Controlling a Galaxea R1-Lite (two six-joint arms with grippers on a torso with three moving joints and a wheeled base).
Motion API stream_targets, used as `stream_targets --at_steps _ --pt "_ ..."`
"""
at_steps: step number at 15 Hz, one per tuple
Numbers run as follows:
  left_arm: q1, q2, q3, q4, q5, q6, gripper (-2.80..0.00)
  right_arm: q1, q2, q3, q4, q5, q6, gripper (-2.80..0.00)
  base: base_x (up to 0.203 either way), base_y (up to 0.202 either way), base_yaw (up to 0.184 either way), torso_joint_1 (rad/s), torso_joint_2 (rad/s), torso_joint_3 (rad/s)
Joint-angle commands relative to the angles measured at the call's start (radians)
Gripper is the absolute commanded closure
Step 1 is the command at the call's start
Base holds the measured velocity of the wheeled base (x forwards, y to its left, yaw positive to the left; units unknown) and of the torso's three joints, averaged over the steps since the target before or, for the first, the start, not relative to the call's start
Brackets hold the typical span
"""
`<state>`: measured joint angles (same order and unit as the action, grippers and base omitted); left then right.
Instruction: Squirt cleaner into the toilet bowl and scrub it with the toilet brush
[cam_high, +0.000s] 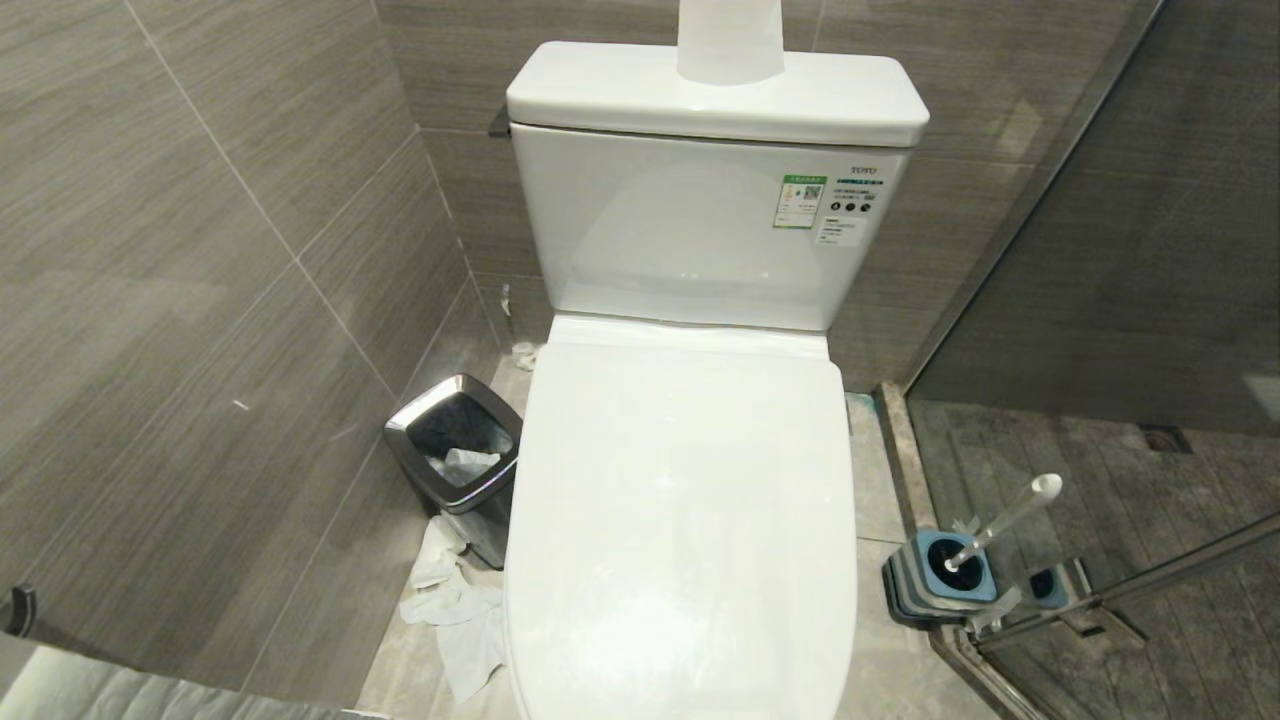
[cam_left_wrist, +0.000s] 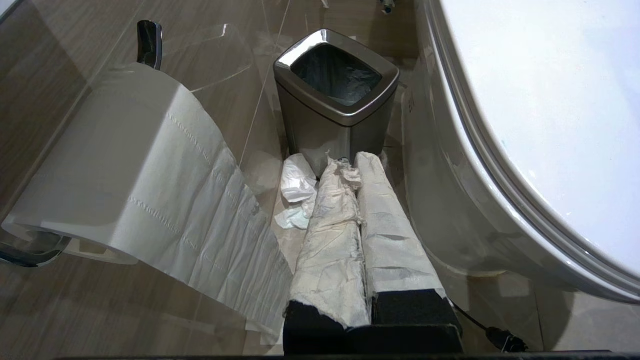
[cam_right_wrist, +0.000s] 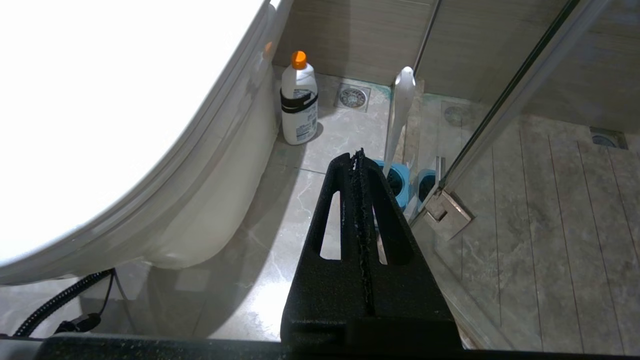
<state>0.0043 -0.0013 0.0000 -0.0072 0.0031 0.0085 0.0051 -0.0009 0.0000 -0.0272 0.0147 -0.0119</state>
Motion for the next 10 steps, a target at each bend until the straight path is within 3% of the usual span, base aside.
stream_targets --at_steps 1,10 --pt "0.0 0.001 0.006 0.0 0.0 -0.001 0.0 0.001 -0.001 0.012 0.0 0.001 0.0 0.0 0.0 0.0 0.0 0.0 0.0 0.0" --pt "0.0 0.001 0.008 0.0 0.0 -0.001 0.0 0.001 -0.001 0.012 0.0 0.001 0.0 0.0 0.0 0.0 0.0 0.0 0.0 0.0"
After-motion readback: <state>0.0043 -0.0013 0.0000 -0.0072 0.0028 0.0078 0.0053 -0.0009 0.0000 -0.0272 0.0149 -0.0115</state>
